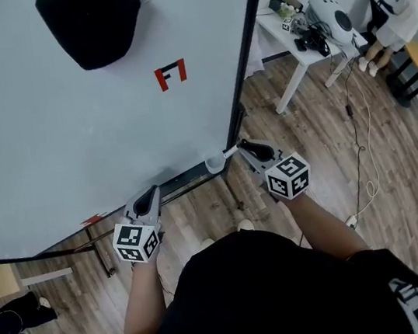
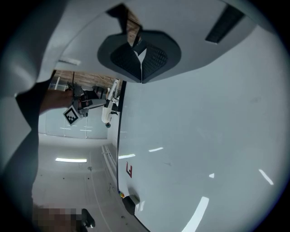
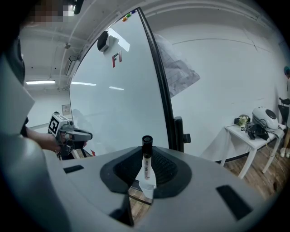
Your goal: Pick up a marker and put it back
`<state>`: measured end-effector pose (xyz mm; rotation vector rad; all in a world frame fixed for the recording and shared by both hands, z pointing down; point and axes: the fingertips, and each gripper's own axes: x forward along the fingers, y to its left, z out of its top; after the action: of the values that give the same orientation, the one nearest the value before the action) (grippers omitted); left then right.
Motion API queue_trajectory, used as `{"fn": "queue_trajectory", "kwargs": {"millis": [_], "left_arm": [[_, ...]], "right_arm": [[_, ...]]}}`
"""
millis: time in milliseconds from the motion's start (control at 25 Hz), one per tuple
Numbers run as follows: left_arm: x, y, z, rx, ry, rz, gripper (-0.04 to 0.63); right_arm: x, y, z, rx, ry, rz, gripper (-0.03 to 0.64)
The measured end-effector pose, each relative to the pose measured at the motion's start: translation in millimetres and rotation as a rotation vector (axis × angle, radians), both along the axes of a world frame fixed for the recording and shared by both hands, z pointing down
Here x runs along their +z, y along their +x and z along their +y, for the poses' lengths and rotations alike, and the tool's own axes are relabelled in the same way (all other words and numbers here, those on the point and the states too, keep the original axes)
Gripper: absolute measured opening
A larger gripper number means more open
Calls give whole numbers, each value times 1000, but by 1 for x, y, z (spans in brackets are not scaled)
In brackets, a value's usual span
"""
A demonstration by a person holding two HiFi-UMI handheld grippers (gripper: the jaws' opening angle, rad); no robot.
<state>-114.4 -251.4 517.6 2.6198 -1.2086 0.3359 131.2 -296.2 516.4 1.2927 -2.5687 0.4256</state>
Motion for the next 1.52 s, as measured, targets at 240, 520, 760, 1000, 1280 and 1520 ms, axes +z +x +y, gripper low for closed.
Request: {"fn": "queue_trajectory", "kwargs": {"millis": [240, 520, 760, 1000, 1280, 1520], "left_arm": [[3, 1, 1, 3, -6, -3, 14], [4, 3, 4, 6, -4, 1, 14], [5, 1, 7, 1, -12, -2, 14], [9, -2, 8, -4, -20, 0, 14], [9, -6, 4, -17, -24, 1, 14], [16, -15, 5, -37, -38, -6, 14]], "right_arm": [[0, 4, 2, 11, 5, 1, 58], [4, 4, 4, 16, 3, 4, 58], [8, 3, 3, 8, -5, 10, 58], [14, -1, -2, -3, -11, 21, 58], [21, -9, -17, -23, -18, 29, 58], [38, -18, -28, -44, -43, 39, 58]]}}
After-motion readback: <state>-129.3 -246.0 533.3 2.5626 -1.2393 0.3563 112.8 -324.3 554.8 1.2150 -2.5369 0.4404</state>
